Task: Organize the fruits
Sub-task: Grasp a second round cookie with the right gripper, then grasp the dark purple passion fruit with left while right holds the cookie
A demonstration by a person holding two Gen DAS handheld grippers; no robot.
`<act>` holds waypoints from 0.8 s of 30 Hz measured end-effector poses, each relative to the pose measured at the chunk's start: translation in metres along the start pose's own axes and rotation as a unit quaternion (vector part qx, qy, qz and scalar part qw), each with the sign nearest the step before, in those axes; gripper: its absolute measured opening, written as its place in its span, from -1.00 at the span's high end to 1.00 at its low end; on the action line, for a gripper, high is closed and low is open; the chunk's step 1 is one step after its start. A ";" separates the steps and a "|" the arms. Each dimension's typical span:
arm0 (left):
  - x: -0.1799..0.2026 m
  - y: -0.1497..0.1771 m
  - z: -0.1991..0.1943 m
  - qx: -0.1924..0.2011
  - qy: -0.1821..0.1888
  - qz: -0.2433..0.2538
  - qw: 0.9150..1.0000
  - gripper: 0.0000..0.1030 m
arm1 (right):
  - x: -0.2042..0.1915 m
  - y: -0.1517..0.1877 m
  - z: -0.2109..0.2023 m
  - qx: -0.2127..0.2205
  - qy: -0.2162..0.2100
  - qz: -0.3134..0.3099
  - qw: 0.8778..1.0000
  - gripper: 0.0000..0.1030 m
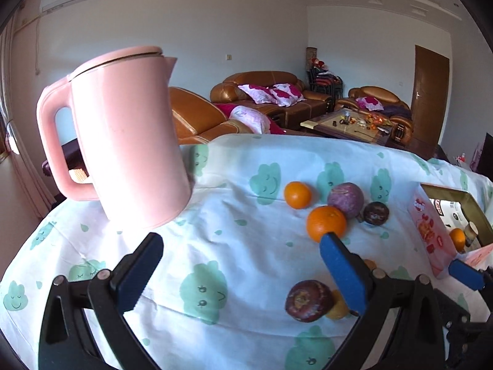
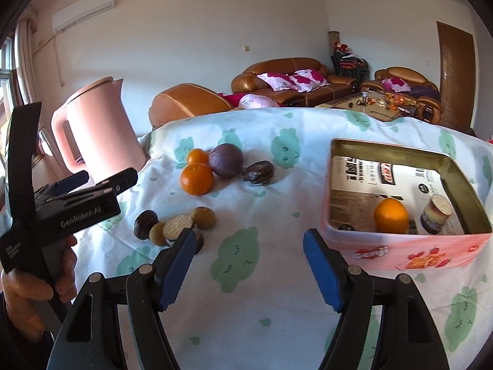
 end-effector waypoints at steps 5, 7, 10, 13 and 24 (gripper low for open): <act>-0.021 -0.006 0.006 -0.012 -0.016 -0.025 0.999 -0.99 | -0.030 -0.005 0.026 -0.047 -0.026 -0.044 0.998 -0.02; -0.025 -0.008 0.006 -0.011 -0.021 -0.026 0.999 -0.99 | -0.035 -0.006 0.037 -0.063 -0.045 -0.043 0.996 0.03; -0.026 -0.007 0.008 -0.018 -0.017 -0.023 0.999 -0.91 | -0.040 -0.008 0.050 -0.082 -0.048 -0.043 0.995 0.09; -0.022 -0.006 0.010 -0.025 -0.012 -0.010 1.000 -0.86 | -0.045 -0.011 0.063 -0.100 -0.058 -0.037 0.993 0.14; 0.006 0.009 0.017 -0.085 0.085 0.025 0.992 -0.72 | -0.027 -0.014 0.050 -0.054 -0.063 0.008 0.997 0.27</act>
Point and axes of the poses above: each gripper's, at about its wrist camera, not at the fingertips, and z roughly the way its jaws point, x to its right, y to its underside, the point moved 2 cm from there along z, roughly the way its jaws point, and after that the axes turned 10 degrees about -z, right-handed, at the moved point
